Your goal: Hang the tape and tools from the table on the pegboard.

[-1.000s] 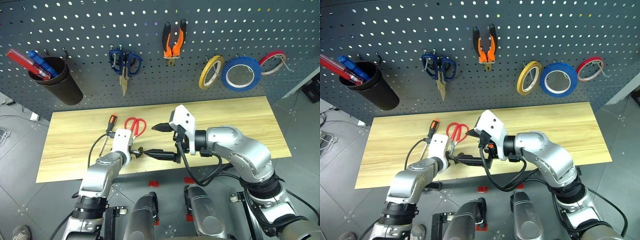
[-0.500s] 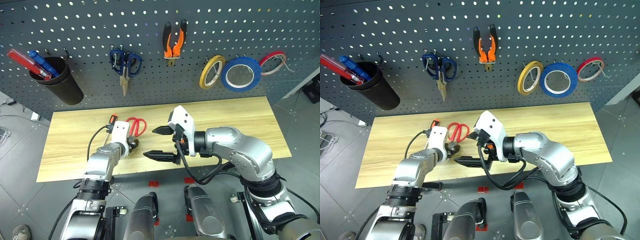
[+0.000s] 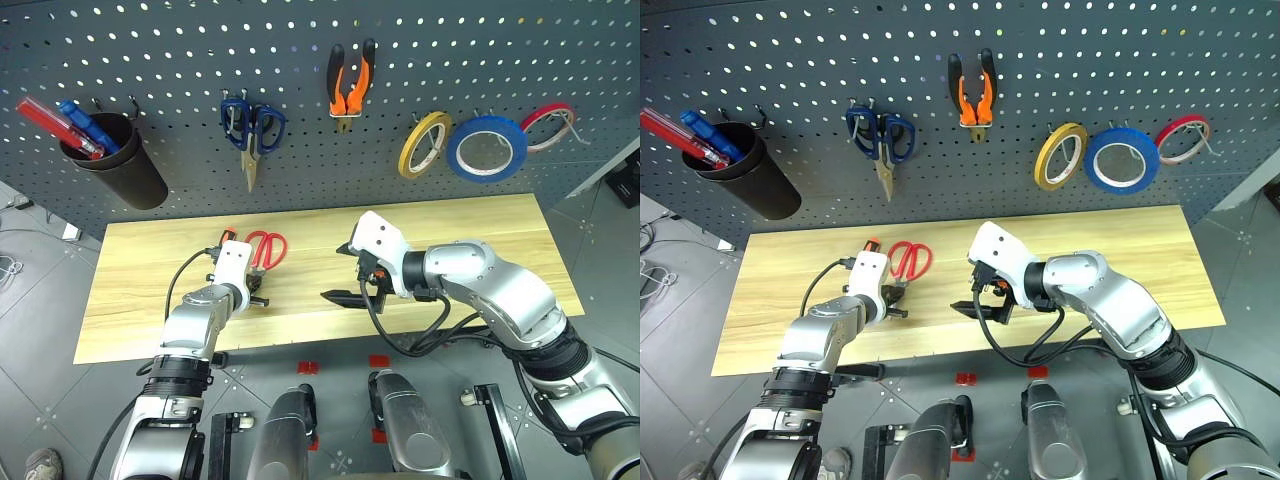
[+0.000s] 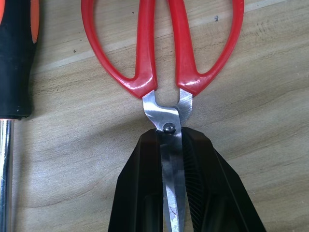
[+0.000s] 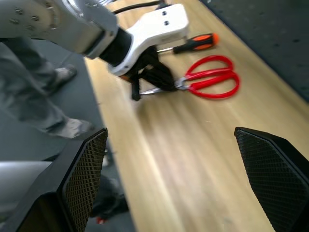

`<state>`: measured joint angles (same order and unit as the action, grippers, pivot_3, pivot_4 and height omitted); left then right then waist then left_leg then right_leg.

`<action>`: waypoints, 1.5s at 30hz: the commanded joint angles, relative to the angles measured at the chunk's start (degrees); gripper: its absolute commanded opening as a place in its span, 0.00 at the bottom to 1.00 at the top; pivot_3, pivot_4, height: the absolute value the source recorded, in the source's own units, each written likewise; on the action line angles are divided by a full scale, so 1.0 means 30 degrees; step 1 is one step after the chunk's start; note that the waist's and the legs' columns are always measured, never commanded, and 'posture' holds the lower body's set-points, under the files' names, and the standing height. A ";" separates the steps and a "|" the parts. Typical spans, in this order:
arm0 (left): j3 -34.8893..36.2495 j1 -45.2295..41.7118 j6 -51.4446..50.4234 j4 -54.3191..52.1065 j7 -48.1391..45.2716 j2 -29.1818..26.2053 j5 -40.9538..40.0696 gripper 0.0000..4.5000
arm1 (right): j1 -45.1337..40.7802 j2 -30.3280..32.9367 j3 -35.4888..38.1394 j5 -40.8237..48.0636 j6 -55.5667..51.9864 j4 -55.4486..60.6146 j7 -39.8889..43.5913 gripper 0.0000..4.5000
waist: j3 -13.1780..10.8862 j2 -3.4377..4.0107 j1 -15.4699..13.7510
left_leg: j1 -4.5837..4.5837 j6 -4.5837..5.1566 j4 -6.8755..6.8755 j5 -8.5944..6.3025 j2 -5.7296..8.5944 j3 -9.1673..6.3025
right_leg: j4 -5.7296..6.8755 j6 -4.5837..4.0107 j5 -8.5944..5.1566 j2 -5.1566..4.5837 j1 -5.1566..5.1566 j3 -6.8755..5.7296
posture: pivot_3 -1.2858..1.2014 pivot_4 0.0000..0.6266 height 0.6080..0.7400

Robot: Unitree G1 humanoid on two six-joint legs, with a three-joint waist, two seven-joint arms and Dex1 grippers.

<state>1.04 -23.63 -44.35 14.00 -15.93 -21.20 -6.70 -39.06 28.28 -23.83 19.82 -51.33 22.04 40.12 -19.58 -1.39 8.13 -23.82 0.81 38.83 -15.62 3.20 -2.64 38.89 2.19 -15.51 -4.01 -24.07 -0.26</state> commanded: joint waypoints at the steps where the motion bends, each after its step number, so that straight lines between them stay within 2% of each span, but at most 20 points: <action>1: -0.0216 0.1035 -0.0450 0.0565 -0.0590 0.0162 -0.0114 0.06 | -0.0202 0.0053 0.0324 -0.0202 0.0759 0.0115 0.0464 1.00 | 0.0000 0.0000 -0.0002 | -0.0002 0.0000 0.0000 0.0000 0.0000 -0.0009 | -0.0006 0.0000 0.0000 -0.0001 0.0002 -0.0012 | 0.39 0.58 1.00; 5: 0.0286 0.2167 0.0339 -0.2129 -0.0698 -0.0145 -0.0137 0.06 | -0.0494 0.0893 0.0786 -0.1335 0.2441 -0.0107 0.0673 1.00 | 0.0000 0.0001 0.0061 | -0.0017 -0.0001 0.0000 0.0000 0.0000 -0.0016 | -0.0013 -0.0002 0.0001 -0.0009 -0.0003 -0.0025 | 0.38 0.57 1.00; 11: 0.0037 0.6223 0.1410 -0.8697 -0.0390 -0.0634 0.0574 0.06 | 0.0050 0.2189 0.0993 -0.3612 0.6107 -0.0024 0.0613 1.00 | -0.0004 0.0003 0.0084 | -0.0074 -0.0060 -0.0050 0.0030 -0.0018 -0.0029 | -0.0095 -0.0006 0.0002 -0.0011 -0.0040 -0.0060 | 0.38 0.57 1.00; 17: -0.0921 1.0503 0.4742 -1.5408 0.1419 -0.0857 0.3374 0.06 | 0.1120 0.1720 0.4277 -0.1098 0.6848 0.1328 0.1193 1.00 | -0.0039 0.0057 0.0025 | -0.0158 0.0017 -0.0052 -0.0014 -0.0025 -0.0036 | -0.0239 -0.0017 0.0026 -0.0027 -0.0026 -0.0081 | 0.38 0.57 1.00; 23: 0.0146 1.1678 0.7556 -1.8717 0.3445 -0.0350 0.5824 0.06 | 0.1212 0.1307 0.5989 0.0573 0.6134 0.2596 0.0864 1.00 | -0.0043 0.0062 0.0002 | -0.0202 0.0054 -0.0055 -0.0032 -0.0039 -0.0044 | -0.0319 -0.0029 0.0059 -0.0029 -0.0027 -0.0106 | 0.38 0.57 1.00; 26: 0.0857 1.1199 0.8172 -1.9282 0.3779 -0.0345 0.6496 0.06 | 0.0801 0.0902 0.6415 0.0816 0.5956 0.2525 0.0361 1.00 | -0.0045 0.0065 0.0017 | -0.0208 0.0061 -0.0055 -0.0034 -0.0045 -0.0042 | -0.0319 -0.0030 0.0058 -0.0026 -0.0034 -0.0117 | 0.38 0.57 1.00; 32: 0.1016 0.7843 0.8909 -1.8773 0.3017 -0.1091 0.7000 0.06 | 0.0212 0.0463 0.6300 0.0541 0.6422 0.1858 0.0043 1.00 | -0.0046 0.0068 -0.0020 | -0.0220 0.0076 -0.0027 -0.0022 -0.0038 -0.0046 | -0.0296 -0.0021 0.0067 -0.0020 -0.0028 -0.0140 | 0.39 0.55 1.00; 35: 0.0831 0.6415 0.9665 -1.7515 0.2828 -0.1245 0.7085 0.06 | 0.0049 0.0274 0.6129 0.0261 0.6704 0.1537 -0.0088 1.00 | -0.0046 0.0068 -0.0007 | -0.0225 0.0077 -0.0022 -0.0022 -0.0029 -0.0035 | -0.0301 -0.0018 0.0070 -0.0020 -0.0030 -0.0134 | 0.39 0.55 1.00; 45: 0.0309 0.4723 1.1049 -1.3064 0.2946 -0.0834 0.7163 0.06 | -0.0394 -0.0197 0.5681 -0.0228 0.7117 0.0925 -0.0041 1.00 | -0.0046 0.0068 0.0052 | -0.0231 0.0074 -0.0005 -0.0018 -0.0030 -0.0030 | -0.0284 -0.0017 0.0070 -0.0014 -0.0041 -0.0142 | 0.38 0.56 1.00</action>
<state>2.64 -8.85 -13.58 -25.27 -7.11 -23.70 13.90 -39.05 28.07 -6.95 19.13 -31.62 23.57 39.97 -19.72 -1.18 8.29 -24.52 1.03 38.84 -15.67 3.11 -2.74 38.06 2.14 -15.30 -4.06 -24.19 -0.68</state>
